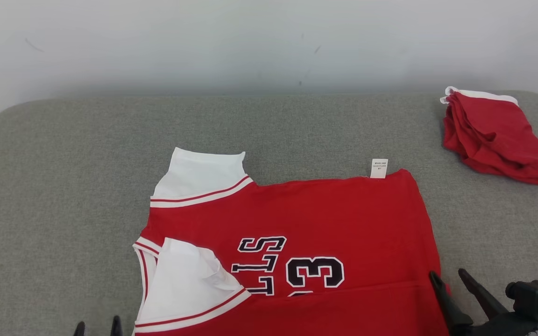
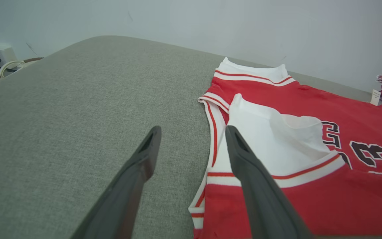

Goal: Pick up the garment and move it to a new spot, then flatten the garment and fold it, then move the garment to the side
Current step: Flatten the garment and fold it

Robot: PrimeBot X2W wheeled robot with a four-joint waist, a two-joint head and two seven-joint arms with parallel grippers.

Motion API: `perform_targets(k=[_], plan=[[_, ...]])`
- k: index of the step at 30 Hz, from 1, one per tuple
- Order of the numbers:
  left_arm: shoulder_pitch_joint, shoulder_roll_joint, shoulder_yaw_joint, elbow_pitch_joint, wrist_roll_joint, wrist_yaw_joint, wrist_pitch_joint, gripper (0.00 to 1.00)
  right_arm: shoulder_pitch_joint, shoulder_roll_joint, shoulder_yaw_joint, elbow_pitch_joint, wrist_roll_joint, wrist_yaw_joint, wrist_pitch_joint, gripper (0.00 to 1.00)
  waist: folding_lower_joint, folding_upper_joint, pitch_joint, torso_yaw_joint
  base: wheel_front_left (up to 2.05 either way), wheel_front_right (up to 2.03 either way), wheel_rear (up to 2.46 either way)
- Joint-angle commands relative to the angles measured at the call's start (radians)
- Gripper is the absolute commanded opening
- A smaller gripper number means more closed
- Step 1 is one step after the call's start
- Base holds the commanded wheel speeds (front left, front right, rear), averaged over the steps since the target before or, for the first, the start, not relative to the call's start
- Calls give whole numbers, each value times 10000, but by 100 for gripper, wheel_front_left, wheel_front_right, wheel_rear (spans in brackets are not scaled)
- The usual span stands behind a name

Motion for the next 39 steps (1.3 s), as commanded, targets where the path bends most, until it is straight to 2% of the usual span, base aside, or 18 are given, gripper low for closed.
perform_targets(k=[1,8,14,17,22,27,28,31,32,34,39], plan=[[-3,-6,125,-299,118,122,-10,100,-145,81,-24,-146,-199,-6,-355,100,1,0,-9,19,0,0,0],[-113,-51,336,-1265,491,518,-10,100,-440,393,-68,-98,-1194,-6,-1984,100,1,0,-121,142,0,0,0],[-475,-59,190,-1365,522,638,-10,100,-462,1013,-445,176,-2297,-6,-2694,100,1,0,-224,199,0,0,0],[-647,-61,72,-1270,460,513,-10,100,-366,1343,-573,305,-2625,-6,-2826,100,1,0,-249,163,0,0,0],[-1156,25,-85,-725,114,-39,-10,100,-552,1662,-658,412,-3127,-6,-2916,100,1,0,-111,-31,0,0,0],[-2532,662,-315,70,-266,-689,308,100,-1024,1793,-679,519,-3284,-6,-2968,100,1,0,275,-308,0,0,0],[-2532,662,-315,70,-266,-689,308,100,-1024,1793,-679,519,-3284,-6,-2968,100,1,0,275,-308,0,0,0],[-3650,1199,-603,476,-616,-915,913,100,-1557,1845,-617,623,-3321,-8,-2975,100,1,0,640,-533,0,0,0],[-4461,1751,-835,660,-768,-978,1338,100,-2011,1907,-473,711,-3361,-6,-2980,100,1,0,941,-759,0,0,0],[-5222,2113,-1098,868,-1096,-1020,1784,100,-2495,1963,-354,852,-3374,-6,-2985,100,1,0,1255,-992,0,0,0],[-6886,3428,-2024,1263,-2154,-1027,2838,100,-3855,2190,-124,1262,-3342,-6,-2988,100,1,0,2072,-1646,0,0,0]])
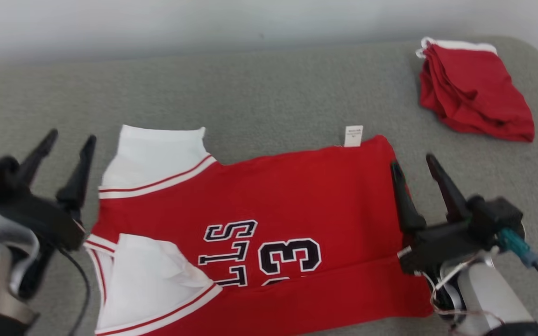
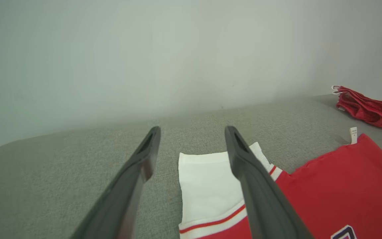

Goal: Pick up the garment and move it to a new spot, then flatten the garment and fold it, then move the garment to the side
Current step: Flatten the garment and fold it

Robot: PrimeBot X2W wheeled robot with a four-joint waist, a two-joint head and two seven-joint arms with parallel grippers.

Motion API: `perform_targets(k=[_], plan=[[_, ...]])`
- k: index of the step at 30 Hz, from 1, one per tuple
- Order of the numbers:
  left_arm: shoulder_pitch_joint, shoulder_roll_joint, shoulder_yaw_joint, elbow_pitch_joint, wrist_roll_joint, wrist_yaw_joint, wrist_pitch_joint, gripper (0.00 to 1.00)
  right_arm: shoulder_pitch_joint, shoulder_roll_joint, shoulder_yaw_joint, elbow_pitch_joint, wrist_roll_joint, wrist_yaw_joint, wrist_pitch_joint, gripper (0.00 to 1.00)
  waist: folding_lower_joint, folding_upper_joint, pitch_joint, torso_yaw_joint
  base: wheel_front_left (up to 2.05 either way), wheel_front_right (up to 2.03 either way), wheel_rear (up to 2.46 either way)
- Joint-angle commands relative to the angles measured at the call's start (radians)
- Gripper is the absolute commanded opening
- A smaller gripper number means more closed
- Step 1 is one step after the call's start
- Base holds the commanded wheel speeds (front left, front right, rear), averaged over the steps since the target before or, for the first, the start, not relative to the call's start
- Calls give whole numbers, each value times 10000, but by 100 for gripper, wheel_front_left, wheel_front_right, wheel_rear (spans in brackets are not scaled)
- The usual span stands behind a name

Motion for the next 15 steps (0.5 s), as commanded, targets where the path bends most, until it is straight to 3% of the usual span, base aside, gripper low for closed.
perform_targets(k=[1,6,15], plan=[[-201,258,-93,108,-185,13,123,100,-229,86,46,55,-9,-6,-39,100,-2,-1,841,-788,0,0,0],[-1333,1213,-1049,916,-964,10,645,100,-1110,343,160,299,35,-6,-23,100,-2,-1,1380,-1250,0,0,0],[-2656,1829,-2143,2674,-1808,8,854,100,-1759,726,356,492,64,-6,-25,100,-2,-1,1943,-1708,0,0,0]])
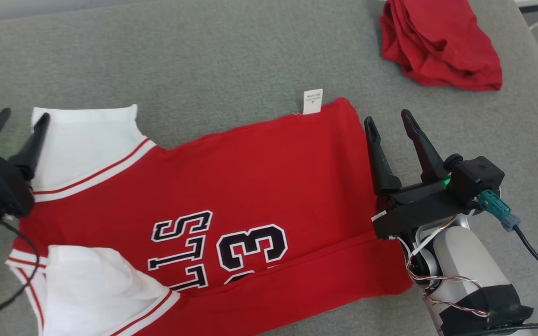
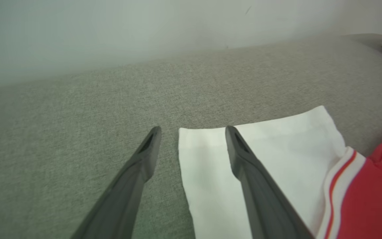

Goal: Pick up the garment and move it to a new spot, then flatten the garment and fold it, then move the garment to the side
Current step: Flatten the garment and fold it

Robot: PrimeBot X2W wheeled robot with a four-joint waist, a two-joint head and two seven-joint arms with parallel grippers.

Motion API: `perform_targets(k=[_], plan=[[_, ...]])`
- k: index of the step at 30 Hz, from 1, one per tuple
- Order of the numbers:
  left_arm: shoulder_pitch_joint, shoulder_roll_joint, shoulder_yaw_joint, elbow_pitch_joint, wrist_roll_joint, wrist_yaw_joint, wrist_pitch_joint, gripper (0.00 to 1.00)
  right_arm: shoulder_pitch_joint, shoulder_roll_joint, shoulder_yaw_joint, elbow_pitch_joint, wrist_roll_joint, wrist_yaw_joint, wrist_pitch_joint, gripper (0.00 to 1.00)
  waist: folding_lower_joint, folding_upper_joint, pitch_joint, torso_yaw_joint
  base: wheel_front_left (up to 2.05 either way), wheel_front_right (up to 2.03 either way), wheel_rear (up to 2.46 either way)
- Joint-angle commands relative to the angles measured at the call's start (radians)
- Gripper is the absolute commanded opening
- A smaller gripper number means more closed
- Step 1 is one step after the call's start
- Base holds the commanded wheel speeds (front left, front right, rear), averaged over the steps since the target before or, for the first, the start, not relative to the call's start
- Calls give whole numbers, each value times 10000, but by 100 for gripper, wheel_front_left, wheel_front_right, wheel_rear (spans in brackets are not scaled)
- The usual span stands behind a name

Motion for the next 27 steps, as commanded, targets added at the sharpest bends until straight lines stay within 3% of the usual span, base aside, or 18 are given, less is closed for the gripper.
perform_targets(k=[1,15,16,17,18,19,27], plan=[[-198,199,-43,215,-179,10,-35,100,-171,56,25,-7,45,-6,-2,100,-2,-2,372,-357,0,0,0],[-1118,445,-1304,1696,-753,10,-23,100,-336,172,84,87,54,-6,-3,100,-2,-2,519,-509,0,0,0],[-1177,449,-1400,1742,-802,10,-57,42,-357,178,113,126,52,-6,-3,100,-2,-2,514,-511,0,0,0],[-1177,449,-1400,1742,-802,10,-57,42,-357,178,113,126,52,-6,-3,100,-2,-2,514,-511,0,0,0],[-1210,428,-1472,1771,-816,10,-108,6,-342,182,121,179,50,-6,-3,100,-2,-2,503,-507,0,0,0],[-1231,410,-1574,1795,-867,9,-149,0,-316,178,111,292,50,-6,-3,100,-2,-2,487,-496,0,0,0],[-1406,519,-2298,1643,-1258,10,-756,0,-967,58,139,2141,320,-6,110,100,-2,-2,238,-192,0,0,0]])
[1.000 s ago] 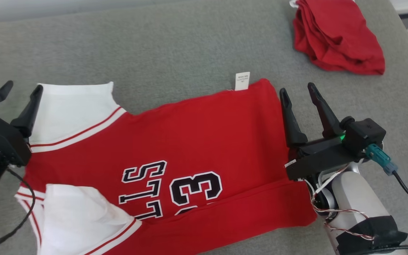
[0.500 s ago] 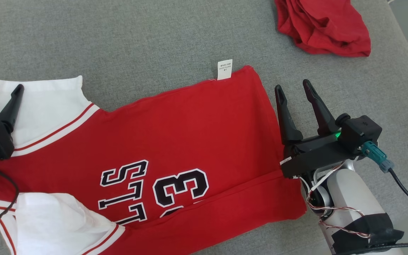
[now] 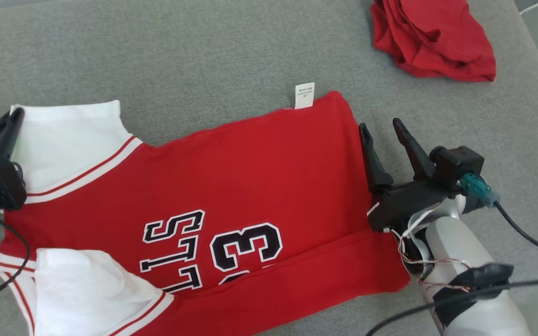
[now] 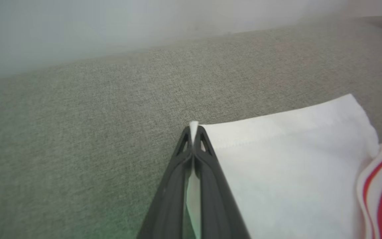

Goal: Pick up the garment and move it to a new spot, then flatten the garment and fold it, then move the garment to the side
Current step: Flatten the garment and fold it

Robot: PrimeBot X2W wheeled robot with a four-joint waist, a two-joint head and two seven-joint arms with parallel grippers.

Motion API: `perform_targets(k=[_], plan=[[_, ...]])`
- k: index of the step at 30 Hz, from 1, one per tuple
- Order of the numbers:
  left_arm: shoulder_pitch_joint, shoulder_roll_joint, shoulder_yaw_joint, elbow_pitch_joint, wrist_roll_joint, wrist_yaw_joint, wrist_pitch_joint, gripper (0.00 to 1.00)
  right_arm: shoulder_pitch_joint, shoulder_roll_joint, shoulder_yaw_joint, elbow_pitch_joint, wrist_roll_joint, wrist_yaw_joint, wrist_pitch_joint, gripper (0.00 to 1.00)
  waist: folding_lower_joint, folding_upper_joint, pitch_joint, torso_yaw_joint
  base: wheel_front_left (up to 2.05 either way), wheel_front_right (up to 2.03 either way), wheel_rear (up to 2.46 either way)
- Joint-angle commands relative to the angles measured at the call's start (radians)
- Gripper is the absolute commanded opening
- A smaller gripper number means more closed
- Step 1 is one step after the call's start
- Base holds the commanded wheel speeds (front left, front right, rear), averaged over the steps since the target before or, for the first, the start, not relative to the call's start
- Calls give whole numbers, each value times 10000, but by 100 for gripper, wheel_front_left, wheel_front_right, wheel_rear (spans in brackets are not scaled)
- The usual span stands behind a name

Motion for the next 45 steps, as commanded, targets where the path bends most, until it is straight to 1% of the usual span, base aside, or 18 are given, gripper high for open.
perform_targets(k=[1,6,12,16,19,26,29,30,31,32,33,34,35,36,40,42,45], plan=[[-154,122,-92,-61,-137,10,-231,0,-232,-39,30,246,153,-6,87,100,0,-1,-95,141,0,0,0],[-80,138,-422,-643,-173,10,-927,0,-920,-211,-32,1288,589,-6,478,100,0,-1,-205,488,0,0,0],[101,158,-664,-1439,-64,10,-1377,0,-1716,-360,29,2265,1012,-6,876,100,0,-1,-247,930,0,0,0],[142,217,-711,-2049,42,89,-1552,0,-2188,-428,210,2881,1225,-6,1229,100,0,-1,-264,1130,0,0,0],[317,277,-706,-2577,75,230,-1580,0,-2511,-469,262,3359,1308,-6,1412,100,0,-1,-282,1279,0,0,0],[568,404,-735,-3590,76,539,-1401,0,-3025,-499,180,4354,1496,-6,1367,100,0,-1,-248,1567,0,0,0],[592,453,-742,-3884,77,647,-1367,0,-3244,-399,221,4766,1580,-6,1352,93,0,-1,-196,1636,0,0,0],[634,472,-745,-3962,77,688,-1353,0,-3305,-380,236,4929,1604,-6,1395,87,0,-1,-178,1652,0,0,0],[671,496,-753,-4027,80,702,-1335,0,-3378,-359,255,5050,1605,-6,1399,48,0,-1,-161,1664,0,0,0],[688,495,-767,-4096,83,700,-1320,0,-3456,-343,266,5162,1631,-6,1354,41,0,-1,-140,1680,0,0,0],[703,498,-774,-4149,77,724,-1317,0,-3524,-316,282,5276,1667,-6,1313,38,0,-1,-121,1694,0,0,0],[703,498,-774,-4149,77,724,-1317,0,-3524,-316,282,5276,1667,-6,1313,38,0,-1,-121,1694,0,0,0],[706,506,-782,-4181,75,747,-1306,0,-3619,-326,256,5377,1680,-6,1212,3,0,-1,-106,1705,0,0,0],[708,511,-787,-4220,79,766,-1301,0,-3700,-361,240,5518,1625,-6,1117,0,0,-1,-92,1718,0,0,0],[751,546,-764,-4286,102,804,-1441,0,-3937,-341,255,5916,1490,-8,690,0,0,-1,-123,1785,0,0,0],[809,553,-646,-4328,54,886,-1700,0,-4004,-402,314,6022,1433,-8,328,0,0,-1,-275,1804,0,0,0],[1121,525,-673,-4423,-7,964,-1921,0,-3699,-399,409,5845,1510,-8,70,0,0,-1,-496,1843,0,0,0]])
